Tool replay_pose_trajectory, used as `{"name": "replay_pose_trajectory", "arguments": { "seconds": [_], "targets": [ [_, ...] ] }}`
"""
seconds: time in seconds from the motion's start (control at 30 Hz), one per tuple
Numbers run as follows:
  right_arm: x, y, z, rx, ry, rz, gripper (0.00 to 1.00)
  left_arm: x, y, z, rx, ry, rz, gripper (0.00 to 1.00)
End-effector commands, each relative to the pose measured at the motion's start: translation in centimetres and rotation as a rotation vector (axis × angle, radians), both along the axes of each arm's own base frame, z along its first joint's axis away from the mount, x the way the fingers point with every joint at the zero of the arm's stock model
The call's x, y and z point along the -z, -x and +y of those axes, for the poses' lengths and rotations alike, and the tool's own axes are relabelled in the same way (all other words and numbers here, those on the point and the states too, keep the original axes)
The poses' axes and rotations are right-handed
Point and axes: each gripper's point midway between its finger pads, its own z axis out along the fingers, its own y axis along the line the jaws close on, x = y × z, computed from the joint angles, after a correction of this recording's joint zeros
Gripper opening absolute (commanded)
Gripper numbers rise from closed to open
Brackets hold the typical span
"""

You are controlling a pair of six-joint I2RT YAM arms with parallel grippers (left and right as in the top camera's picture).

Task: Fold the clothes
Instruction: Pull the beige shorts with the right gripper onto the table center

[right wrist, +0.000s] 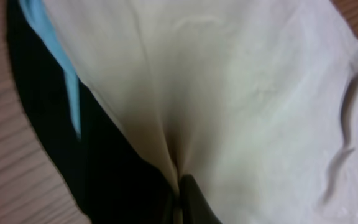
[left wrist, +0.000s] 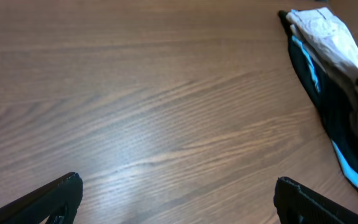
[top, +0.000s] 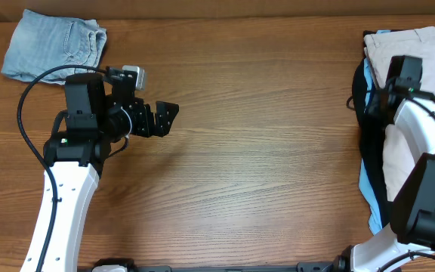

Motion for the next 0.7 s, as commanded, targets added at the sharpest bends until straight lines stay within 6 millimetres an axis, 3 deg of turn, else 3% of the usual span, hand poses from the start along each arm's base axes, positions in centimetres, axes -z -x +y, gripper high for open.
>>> {"name": "replay_pose_trajectory", "arguments": {
  "seconds": [0.0, 0.07, 0.13, 0.27, 0.4, 0.53, 0.57, 0.6, 0.67],
  "targets": [
    [-5.9, -3.0, 2.5, -0.073, -0.096, -0.118, 0.04, -0.9, -1.1, 1.1, -0.046, -0.056, -0.050, 1.00],
    [-7.6, -3.0, 3.8, -0.106, -0.144, -0.114, 0.04, -0.8, -1.3, 1.5, -0.068, -0.075, -0.051, 1.00],
    [-9.9, -2.5, 6.6, -0.179, -0.210, -0.076, 0.04, -0.8, -1.5, 1.9, -0.083, -0.088, -0.057, 1.00],
    [-12.1, -1.0, 13.0, -0.316, -0.306, 0.001, 0.04, -1.4, -2.1, 2.4, -0.109, -0.085, -0.085, 1.00],
    [-12.2, 0.7, 21.5, -0.507, -0.407, 0.082, 0.04, -1.8, -2.6, 3.8, -0.161, -0.068, -0.091, 1.00],
    [-11.9, 3.9, 29.8, -0.708, -0.462, 0.170, 0.04, -1.8, -2.9, 5.7, -0.210, -0.071, -0.094, 1.00],
    [-11.9, 5.8, 33.5, -0.802, -0.490, 0.209, 0.04, -1.8, -2.9, 6.6, -0.233, -0.072, -0.094, 1.00],
    [-11.9, 6.6, 34.7, -0.835, -0.498, 0.221, 0.04, -1.8, -2.9, 6.9, -0.239, -0.073, -0.093, 1.00],
    [-12.0, 9.5, 39.1, -0.957, -0.528, 0.264, 0.04, -1.8, -3.0, 7.9, -0.265, -0.075, -0.093, 1.00]
  ]
}}
